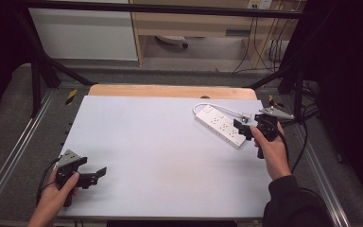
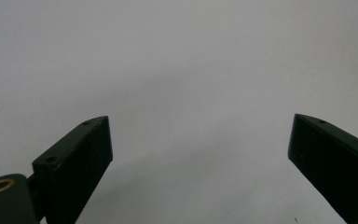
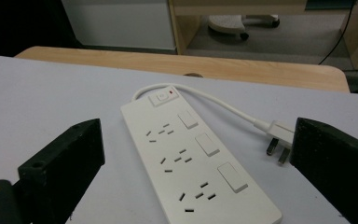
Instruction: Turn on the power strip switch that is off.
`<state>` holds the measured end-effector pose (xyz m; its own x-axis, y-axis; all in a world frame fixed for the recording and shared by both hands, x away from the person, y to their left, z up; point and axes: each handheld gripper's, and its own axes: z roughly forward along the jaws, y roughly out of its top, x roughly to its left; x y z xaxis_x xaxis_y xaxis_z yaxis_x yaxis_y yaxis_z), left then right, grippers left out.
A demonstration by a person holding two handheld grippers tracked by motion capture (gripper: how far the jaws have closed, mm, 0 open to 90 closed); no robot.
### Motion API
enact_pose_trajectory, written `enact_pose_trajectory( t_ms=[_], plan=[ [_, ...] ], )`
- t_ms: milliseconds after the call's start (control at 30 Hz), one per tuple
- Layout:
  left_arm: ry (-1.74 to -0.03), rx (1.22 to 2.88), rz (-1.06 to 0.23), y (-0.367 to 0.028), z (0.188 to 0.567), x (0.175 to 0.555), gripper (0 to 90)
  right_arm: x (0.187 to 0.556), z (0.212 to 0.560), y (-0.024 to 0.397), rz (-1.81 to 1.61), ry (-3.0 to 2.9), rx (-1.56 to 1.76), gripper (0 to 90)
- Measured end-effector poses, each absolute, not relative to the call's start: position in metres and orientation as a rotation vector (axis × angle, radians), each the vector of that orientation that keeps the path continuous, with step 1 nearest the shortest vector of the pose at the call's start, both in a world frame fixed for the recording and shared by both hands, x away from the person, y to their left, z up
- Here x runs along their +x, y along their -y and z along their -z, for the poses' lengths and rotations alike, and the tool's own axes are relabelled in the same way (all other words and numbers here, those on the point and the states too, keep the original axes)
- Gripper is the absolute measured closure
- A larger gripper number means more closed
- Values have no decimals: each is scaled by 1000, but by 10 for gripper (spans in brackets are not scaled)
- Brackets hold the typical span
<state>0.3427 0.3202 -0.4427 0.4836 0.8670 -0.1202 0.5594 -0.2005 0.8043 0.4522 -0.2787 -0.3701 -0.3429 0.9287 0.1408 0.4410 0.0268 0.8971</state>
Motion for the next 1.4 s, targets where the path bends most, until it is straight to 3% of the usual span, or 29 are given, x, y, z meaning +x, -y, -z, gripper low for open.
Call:
enact_pose_trajectory(
  t_ms=[633, 1400],
  plan=[
    [-1193, 1883, -462, -320, 442, 341, 64, 401, 355, 286, -1347, -1768, 1269, 19],
    [-1195, 1888, -462, -319, 442, 341, 64, 353, 423, 294, -1259, -1867, 1313, 32]
  ],
)
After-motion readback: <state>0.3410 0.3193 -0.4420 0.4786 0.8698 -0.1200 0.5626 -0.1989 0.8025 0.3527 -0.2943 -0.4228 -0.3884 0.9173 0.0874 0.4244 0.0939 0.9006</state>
